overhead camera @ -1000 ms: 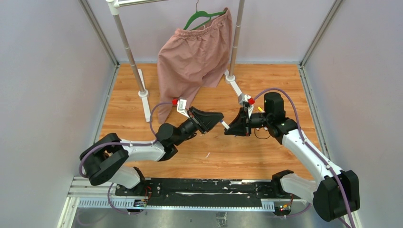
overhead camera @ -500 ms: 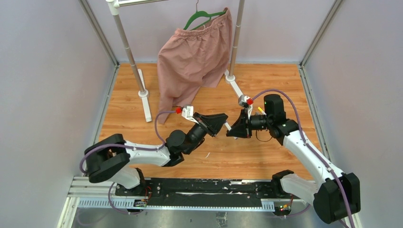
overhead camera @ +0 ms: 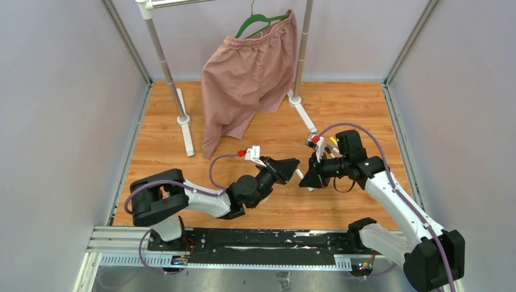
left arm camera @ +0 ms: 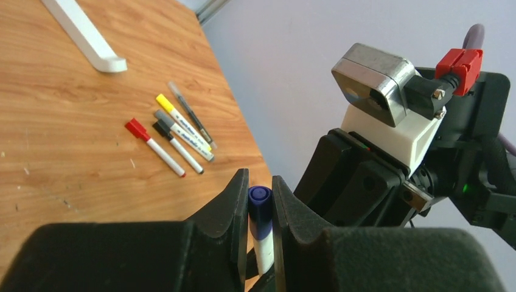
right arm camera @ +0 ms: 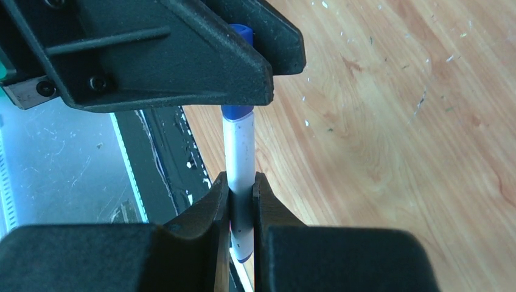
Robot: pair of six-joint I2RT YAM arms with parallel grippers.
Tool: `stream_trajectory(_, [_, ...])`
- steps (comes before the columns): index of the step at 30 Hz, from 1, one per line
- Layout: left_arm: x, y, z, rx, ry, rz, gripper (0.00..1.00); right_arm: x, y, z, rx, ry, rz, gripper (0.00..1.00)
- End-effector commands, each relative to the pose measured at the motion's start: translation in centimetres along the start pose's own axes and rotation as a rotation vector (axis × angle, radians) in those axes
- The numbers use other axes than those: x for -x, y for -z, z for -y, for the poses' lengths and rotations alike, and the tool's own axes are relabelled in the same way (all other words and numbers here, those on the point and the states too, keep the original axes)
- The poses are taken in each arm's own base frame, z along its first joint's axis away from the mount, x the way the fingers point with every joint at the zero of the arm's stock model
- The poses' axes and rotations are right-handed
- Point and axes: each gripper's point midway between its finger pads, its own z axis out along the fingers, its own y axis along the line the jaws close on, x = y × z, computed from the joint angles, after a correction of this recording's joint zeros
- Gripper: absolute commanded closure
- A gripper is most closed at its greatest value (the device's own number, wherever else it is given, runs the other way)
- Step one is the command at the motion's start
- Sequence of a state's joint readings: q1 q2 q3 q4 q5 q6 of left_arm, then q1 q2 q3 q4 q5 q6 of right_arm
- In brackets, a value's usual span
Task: Insert the pens into the pen caps
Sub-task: Press the pen cap onto the pen.
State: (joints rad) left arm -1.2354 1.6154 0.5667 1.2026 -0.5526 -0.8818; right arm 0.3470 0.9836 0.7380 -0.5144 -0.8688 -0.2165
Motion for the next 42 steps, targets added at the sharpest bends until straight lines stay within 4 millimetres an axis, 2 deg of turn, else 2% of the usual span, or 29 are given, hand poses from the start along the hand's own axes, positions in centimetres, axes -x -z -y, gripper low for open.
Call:
stream_trajectory(1, [-14.1, 9.2, 0.4, -0.117, -0.032, -0.618, 1.0, 10.7, 2.2, 1.0, -0.084, 0.298, 0.298, 1.0])
stream_trajectory(6, [-13.9, 10.8, 5.2, -0.346, 0.157, -0.658, 1.0, 10.9, 2.4, -2.9, 0.174, 0.294, 0.363, 1.0])
stream_trajectory(8, [-14.2, 11.3, 5.8, -0.376, 0.193, -0.687, 1.0, 10.9, 2.5, -2.9, 0.186, 0.284, 0.373, 1.0])
stream_trajectory(10, [-15.0, 11.5, 4.8, -0.336, 0.162, -0.719, 1.0, 11.1, 2.6, -1.9, 0.12, 0.29, 0.375, 1.0])
stream_trajectory(13, [-16.8, 11.5, 0.8, -0.145, -0.018, -0.78, 1.0, 11.2, 3.1, 1.6, -0.102, 0.288, 0.349, 1.0])
stream_trajectory(14, [-17.0, 11.4, -0.1, -0.093, -0.079, -0.783, 1.0, 11.3, 3.5, 3.1, -0.197, 0.281, 0.34, 1.0])
stream_trajectory(15, [-17.0, 11.4, -0.4, -0.069, -0.108, -0.784, 1.0, 11.3, 3.8, 3.7, -0.237, 0.273, 0.338, 1.0])
stream_trajectory(16, [-17.1, 11.3, -0.4, -0.066, -0.114, -0.783, 1.0, 11.3, 3.8, 3.9, -0.246, 0.267, 0.339, 1.0])
stream_trajectory(19, [-17.0, 10.9, 0.3, -0.091, -0.115, -0.766, 1.0, 11.1, 3.2, 2.4, -0.145, 0.272, 0.35, 1.0])
stream_trajectory(24, [-13.2, 9.1, 2.4, -0.159, -0.086, -0.6, 1.0, 10.5, 2.5, 0.3, 0.003, 0.286, 0.352, 1.0])
stream_trajectory(28, [-9.8, 8.0, 4.7, -0.227, -0.076, -0.489, 0.96, 10.2, 2.1, -0.3, 0.059, 0.272, 0.359, 1.0])
stream_trajectory(33, [-7.0, 7.6, 6.7, -0.297, -0.103, -0.418, 0.82, 10.0, 1.8, -0.8, 0.106, 0.257, 0.36, 1.0])
stream_trajectory(39, [-4.2, 7.9, 7.2, -0.311, -0.131, -0.344, 0.63, 10.0, 1.9, -1.4, 0.139, 0.265, 0.361, 1.0])
stream_trajectory(42, [-3.6, 8.1, 6.9, -0.3, -0.174, -0.342, 0.5, 9.9, 2.0, -1.8, 0.164, 0.271, 0.36, 1.0])
